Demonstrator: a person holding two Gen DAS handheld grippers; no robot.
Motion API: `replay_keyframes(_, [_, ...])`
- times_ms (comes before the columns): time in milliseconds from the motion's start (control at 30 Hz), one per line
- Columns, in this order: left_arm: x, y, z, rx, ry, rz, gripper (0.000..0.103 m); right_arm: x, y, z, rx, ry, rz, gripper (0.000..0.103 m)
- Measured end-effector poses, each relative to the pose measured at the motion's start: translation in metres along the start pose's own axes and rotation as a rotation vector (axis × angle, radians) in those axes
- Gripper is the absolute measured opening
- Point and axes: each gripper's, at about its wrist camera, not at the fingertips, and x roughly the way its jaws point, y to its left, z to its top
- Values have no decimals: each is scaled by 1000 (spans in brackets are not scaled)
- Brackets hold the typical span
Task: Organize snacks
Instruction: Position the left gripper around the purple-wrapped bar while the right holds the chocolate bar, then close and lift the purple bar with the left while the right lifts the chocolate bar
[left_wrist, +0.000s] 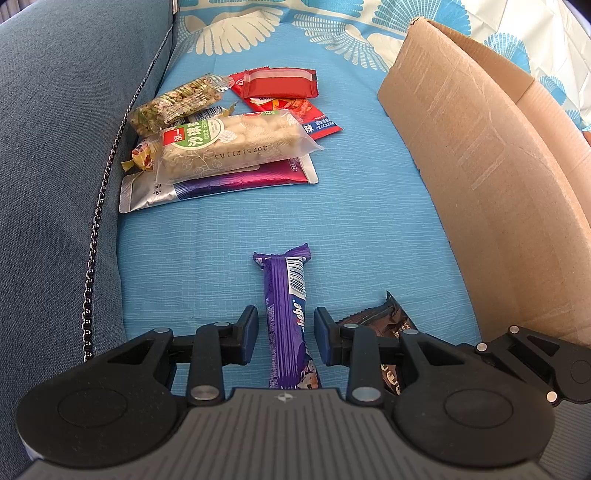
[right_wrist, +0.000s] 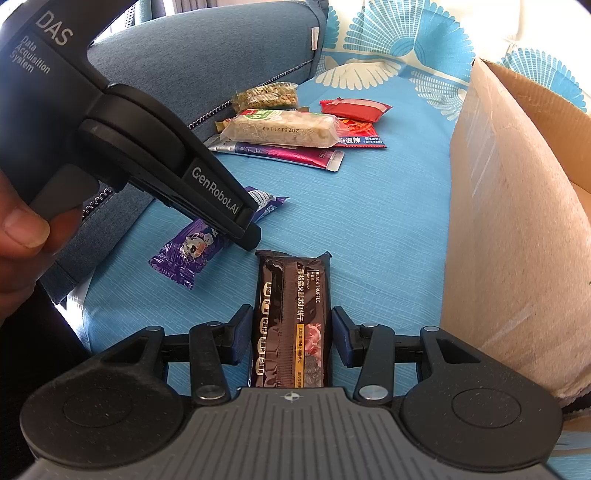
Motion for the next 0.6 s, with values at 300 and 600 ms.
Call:
replay_keyframes(300, [0, 0, -1, 0, -1, 0, 35, 0, 1, -1, -3, -1, -2, 48])
replay_keyframes(600, [-6, 0, -2, 6, -41, -5, 18, -4, 1, -1, -6, -6, -12, 41])
